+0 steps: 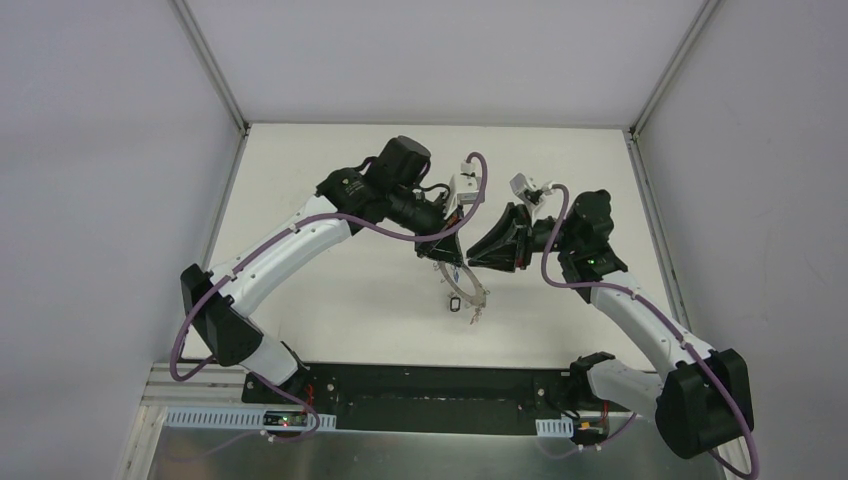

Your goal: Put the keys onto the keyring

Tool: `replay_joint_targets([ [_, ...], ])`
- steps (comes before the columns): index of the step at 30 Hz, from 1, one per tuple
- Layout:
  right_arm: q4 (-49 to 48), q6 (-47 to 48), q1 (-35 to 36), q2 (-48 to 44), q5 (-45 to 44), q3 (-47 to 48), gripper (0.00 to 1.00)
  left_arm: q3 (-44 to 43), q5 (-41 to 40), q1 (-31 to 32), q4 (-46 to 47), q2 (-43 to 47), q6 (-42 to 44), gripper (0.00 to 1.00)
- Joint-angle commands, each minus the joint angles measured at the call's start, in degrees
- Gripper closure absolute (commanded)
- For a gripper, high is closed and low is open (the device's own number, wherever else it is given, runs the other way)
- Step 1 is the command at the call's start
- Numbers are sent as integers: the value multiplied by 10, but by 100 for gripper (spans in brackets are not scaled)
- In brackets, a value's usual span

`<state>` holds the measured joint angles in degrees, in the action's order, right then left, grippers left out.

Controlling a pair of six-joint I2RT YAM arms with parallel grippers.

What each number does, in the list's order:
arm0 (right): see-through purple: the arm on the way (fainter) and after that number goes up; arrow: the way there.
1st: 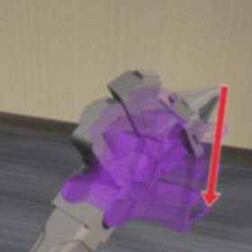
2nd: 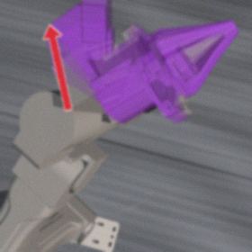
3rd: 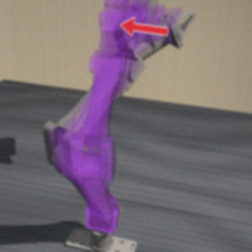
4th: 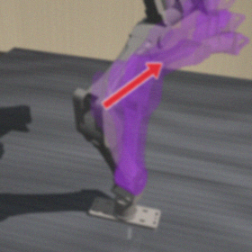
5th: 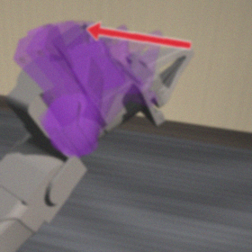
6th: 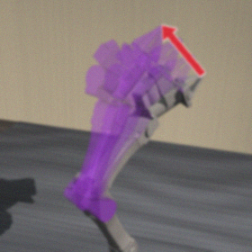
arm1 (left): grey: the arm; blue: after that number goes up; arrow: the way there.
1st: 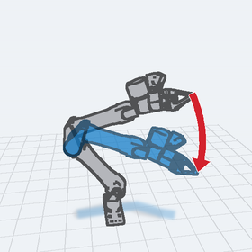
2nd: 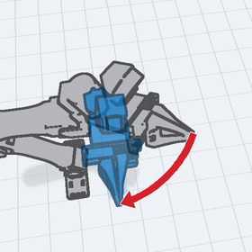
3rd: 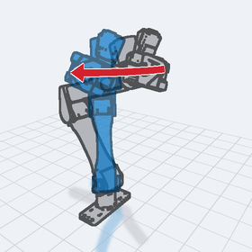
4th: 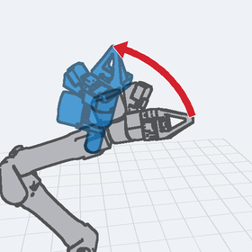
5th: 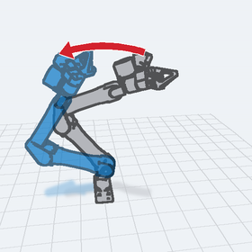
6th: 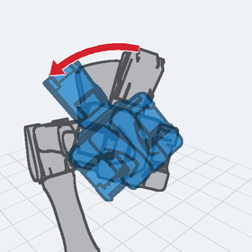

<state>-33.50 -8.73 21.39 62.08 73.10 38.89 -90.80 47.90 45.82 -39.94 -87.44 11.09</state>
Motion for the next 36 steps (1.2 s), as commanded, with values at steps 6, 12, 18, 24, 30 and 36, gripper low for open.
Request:
replay_joint_targets([
  [6, 32, 48, 16, 1, 34, 36, 74, -27, 25, 8, 5, 0, 11, 100],
  [12, 38, 52, 19, 4, 36, 38, 83, -28, 25, 8, 5, -1, 10, 100],
  [18, 47, 59, 21, 4, 39, 40, 92, -26, 21, 7, 5, -2, 13, 100],
  [24, 49, 58, 21, 2, 46, 43, 100, -26, 16, 7, 5, -3, 15, 100],
  [30, 48, 50, 15, -2, 32, 49, 100, -24, 6, 6, 8, 0, 18, 100],
  [36, -12, -11, 2, -10, 21, 41, 100, -7, -8, 4, 31, 15, 7, 90],
])
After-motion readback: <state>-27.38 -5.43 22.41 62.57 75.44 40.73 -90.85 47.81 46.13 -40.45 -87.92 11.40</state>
